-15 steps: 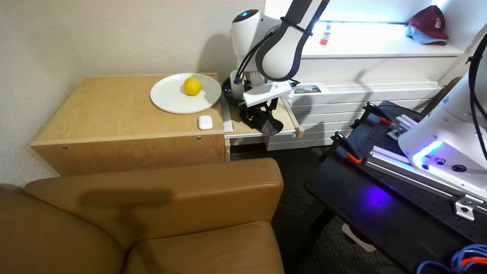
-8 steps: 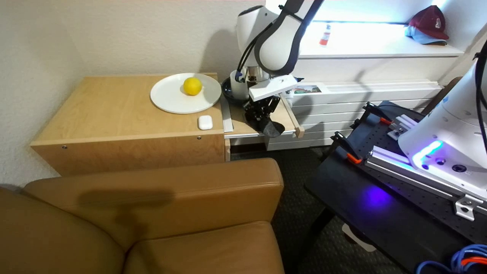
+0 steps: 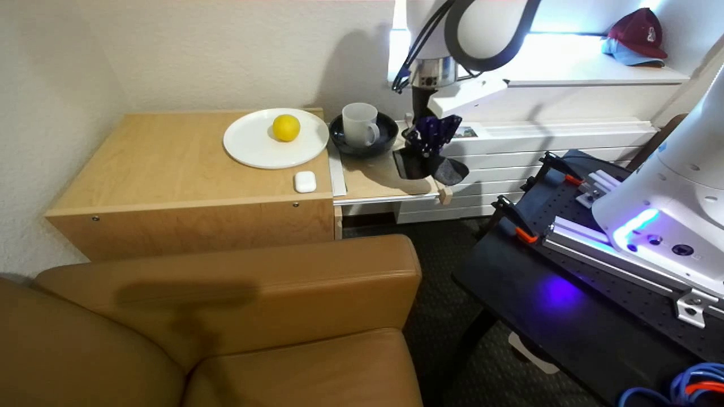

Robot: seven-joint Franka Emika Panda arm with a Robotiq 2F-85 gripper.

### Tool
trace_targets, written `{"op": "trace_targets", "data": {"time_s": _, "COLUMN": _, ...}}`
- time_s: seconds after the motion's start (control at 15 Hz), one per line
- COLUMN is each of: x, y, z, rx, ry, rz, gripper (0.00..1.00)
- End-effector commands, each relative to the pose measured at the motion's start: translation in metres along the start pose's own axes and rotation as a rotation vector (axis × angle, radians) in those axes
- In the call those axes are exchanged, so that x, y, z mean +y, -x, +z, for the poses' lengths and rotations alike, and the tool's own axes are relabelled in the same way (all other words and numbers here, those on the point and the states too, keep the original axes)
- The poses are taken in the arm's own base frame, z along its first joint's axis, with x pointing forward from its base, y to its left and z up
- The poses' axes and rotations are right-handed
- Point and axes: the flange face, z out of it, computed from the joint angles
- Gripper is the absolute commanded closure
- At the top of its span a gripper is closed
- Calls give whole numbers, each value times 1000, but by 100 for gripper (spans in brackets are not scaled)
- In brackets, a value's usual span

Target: Put the black object on top of the nightstand on the window sill

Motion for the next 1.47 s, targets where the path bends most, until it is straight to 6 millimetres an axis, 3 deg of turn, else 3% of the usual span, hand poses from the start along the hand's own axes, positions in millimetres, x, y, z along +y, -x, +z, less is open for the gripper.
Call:
{"op": "trace_targets", "data": {"time_s": 0.0, "x": 56, "y": 36, "z": -30, "rx": 40, "ry": -82, "rz": 110, "gripper": 97}}
{"op": "trace_targets", "data": {"time_s": 0.07, "x": 73, "y": 41, "z": -35, "rx": 26, "ry": -132, "rz": 155, "gripper": 97}}
{"op": "trace_targets", "data": {"time_s": 0.13, "x": 39, "y": 22, "z": -23, "rx": 6, "ry": -64, "rz": 104, "gripper": 87}}
{"op": "trace_targets", "data": {"time_s": 0.33, "x": 68, "y": 35, "z": -37, "rx": 14, "ry": -115, "rz": 153, "gripper": 87}}
{"op": "trace_targets", "data": {"time_s": 0.4, "x": 69, "y": 35, "z": -39, "rx": 19, "ry": -118, "rz": 155, "gripper": 97}}
{"op": "trace_targets", "data": {"time_s": 0.47, "x": 57, "y": 27, "z": -31, "rx": 16, "ry": -94, "rz": 145, "gripper": 97}}
{"op": "trace_targets", "data": {"time_s": 0.53, "x": 61, "y": 13, "z": -30, "rx": 33, "ry": -86, "rz": 198, "gripper": 97}}
{"op": "trace_targets", "data": {"time_s": 0.6, "x": 75, "y": -4, "z": -34, "rx": 39, "ry": -100, "rz": 284, "gripper": 97}}
{"op": "trace_targets", "data": {"time_s": 0.8, "x": 148, "y": -50, "z": -44, "rx": 38, "ry": -120, "rz": 472, "gripper": 97}}
{"op": "trace_targets", "data": {"time_s": 1.13, "x": 282, "y": -127, "z": -70, "rx": 41, "ry": -207, "rz": 811, "gripper": 97}}
{"op": "trace_targets", "data": {"time_s": 1.2, "x": 253, "y": -100, "z": -63, "rx": 63, "ry": -185, "rz": 740, "gripper": 87}}
{"op": "trace_targets", "data": {"time_s": 1.33, "x": 286, "y": -119, "z": -73, "rx": 67, "ry": -203, "rz": 804, "gripper": 87}}
{"op": "trace_targets", "data": {"time_s": 1.4, "x": 290, "y": -123, "z": -74, "rx": 66, "ry": -205, "rz": 813, "gripper": 97}}
